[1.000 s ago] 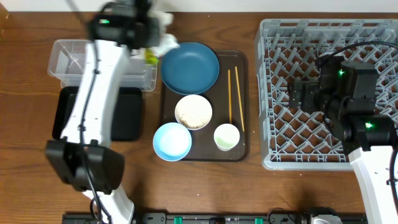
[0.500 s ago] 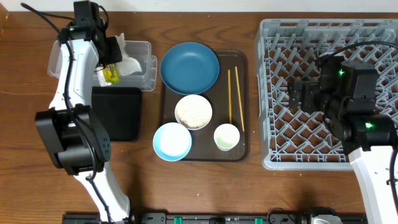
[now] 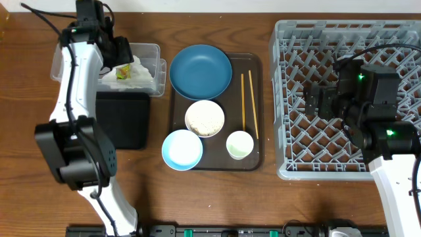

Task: Sort waste into correct bins and load items into the dishwasher rack
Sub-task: 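Tip the blue plate over the clear bin to dump wrapper and tissue, then return the blue plate to the tray and reach toward the white cup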

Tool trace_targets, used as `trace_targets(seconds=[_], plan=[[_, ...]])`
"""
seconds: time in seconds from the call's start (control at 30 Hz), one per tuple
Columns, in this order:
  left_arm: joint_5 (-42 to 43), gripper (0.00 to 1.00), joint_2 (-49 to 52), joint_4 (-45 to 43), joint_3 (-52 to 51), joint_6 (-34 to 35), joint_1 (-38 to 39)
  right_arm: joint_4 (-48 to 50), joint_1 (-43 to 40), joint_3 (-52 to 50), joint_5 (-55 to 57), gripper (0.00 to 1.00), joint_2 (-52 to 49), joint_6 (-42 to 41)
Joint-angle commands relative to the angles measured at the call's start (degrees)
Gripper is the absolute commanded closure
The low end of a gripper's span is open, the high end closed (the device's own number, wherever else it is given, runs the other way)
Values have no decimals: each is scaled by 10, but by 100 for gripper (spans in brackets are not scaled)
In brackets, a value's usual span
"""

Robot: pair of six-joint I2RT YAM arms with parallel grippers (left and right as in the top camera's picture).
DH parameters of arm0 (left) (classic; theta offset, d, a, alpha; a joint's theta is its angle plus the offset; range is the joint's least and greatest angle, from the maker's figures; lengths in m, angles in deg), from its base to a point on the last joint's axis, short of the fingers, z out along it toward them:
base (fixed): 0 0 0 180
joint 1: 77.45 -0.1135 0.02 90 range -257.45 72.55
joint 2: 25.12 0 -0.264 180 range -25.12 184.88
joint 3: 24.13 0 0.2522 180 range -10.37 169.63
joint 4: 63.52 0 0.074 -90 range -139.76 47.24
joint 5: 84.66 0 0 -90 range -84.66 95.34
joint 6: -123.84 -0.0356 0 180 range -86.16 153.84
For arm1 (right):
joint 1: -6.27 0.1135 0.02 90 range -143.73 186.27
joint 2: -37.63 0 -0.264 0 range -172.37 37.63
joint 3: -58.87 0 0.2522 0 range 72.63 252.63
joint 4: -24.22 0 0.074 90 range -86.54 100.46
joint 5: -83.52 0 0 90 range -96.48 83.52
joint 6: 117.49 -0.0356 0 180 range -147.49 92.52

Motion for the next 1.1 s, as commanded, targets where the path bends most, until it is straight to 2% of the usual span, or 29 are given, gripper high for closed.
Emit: trace_targets(seconds=[0.0, 0.27, 0.47, 0.73, 0.87, 1.07], plan=[[74, 34, -52, 14, 16, -18, 16, -1, 5, 10, -10, 1, -3, 5], [77, 34, -73, 112, 16, -14, 111, -8, 5, 10, -11, 1, -3, 5], [77, 34, -73, 210, 10, 72, 180, -16, 5, 10, -11, 1, -3, 5], [123, 35, -73, 281, 9, 79, 299, -16, 5, 10, -12, 1, -5, 5], [121, 35, -73, 278, -5, 103, 365, -14, 5, 10, -11, 1, -6, 5], [79, 36, -73, 212, -74, 176, 431, -16, 5, 10, -12, 1, -9, 5]])
